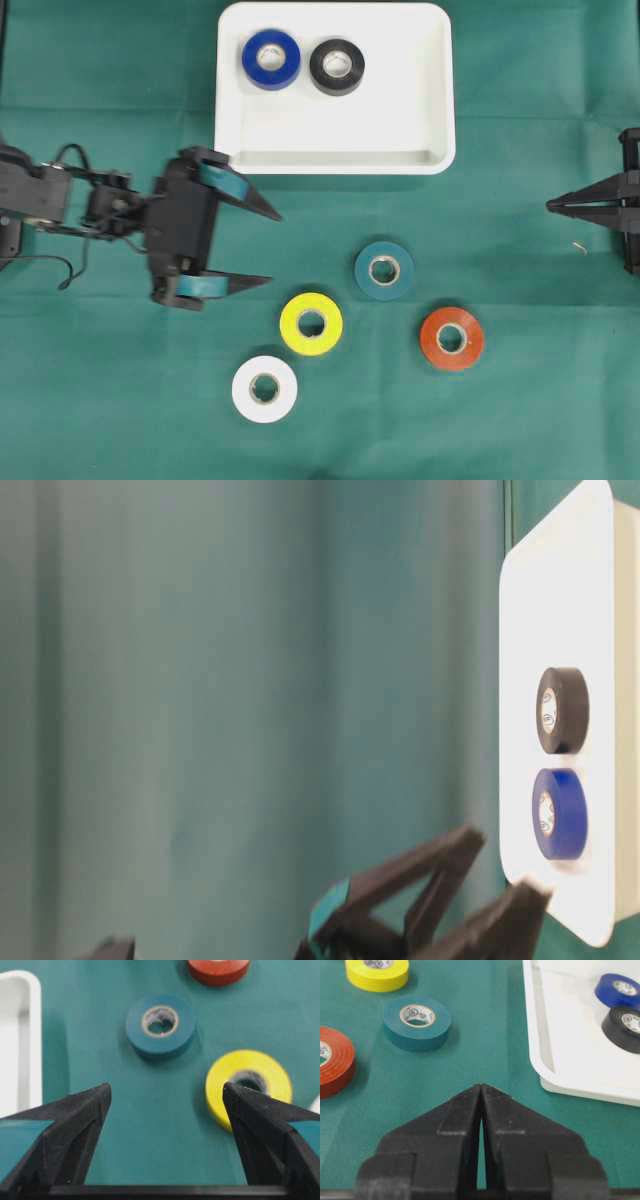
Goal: Put the tape into the white case with the left arm.
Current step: 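Reach the left gripper over to the red-orange tape roll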
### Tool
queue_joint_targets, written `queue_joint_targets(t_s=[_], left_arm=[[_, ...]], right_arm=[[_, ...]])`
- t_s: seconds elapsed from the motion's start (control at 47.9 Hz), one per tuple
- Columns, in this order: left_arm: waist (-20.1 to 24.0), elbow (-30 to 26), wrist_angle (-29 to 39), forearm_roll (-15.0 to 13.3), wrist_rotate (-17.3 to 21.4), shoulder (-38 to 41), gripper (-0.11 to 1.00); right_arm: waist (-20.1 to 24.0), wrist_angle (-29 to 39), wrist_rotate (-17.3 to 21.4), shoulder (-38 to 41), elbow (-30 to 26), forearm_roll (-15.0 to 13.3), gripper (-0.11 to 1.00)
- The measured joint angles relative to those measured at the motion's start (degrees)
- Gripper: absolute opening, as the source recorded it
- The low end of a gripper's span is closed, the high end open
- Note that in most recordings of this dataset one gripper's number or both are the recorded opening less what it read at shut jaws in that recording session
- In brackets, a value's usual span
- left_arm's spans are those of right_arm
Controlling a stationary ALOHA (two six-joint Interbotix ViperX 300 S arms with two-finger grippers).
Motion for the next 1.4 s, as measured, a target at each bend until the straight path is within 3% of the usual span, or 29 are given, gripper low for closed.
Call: queue_joint_targets(t_s=[0.438, 0.877, 1.232, 1.399], left_arm=[[-0.4, -12.2, 3.3, 0.0, 0.2, 14.2, 0.92], [-1.7, -21.4, 6.6, 0.1, 0.4, 22.1, 0.92], [-3.7, -29.8, 9.1, 0.0, 5.9, 27.9, 0.92], [-4.4, -33.6, 10.6, 0.1, 5.9, 31.2, 0.92]], right_arm=[[0.0, 0.0, 0.0, -0.1, 0.0, 0.1, -0.09], [0.0, 0.0, 0.0, 0.0, 0.0, 0.0, -0.09], [0.0, -0.1, 0.0, -0.1, 0.0, 0.0, -0.09], [0.0, 0.0, 0.0, -0.1, 0.0, 0.0, -0.09]])
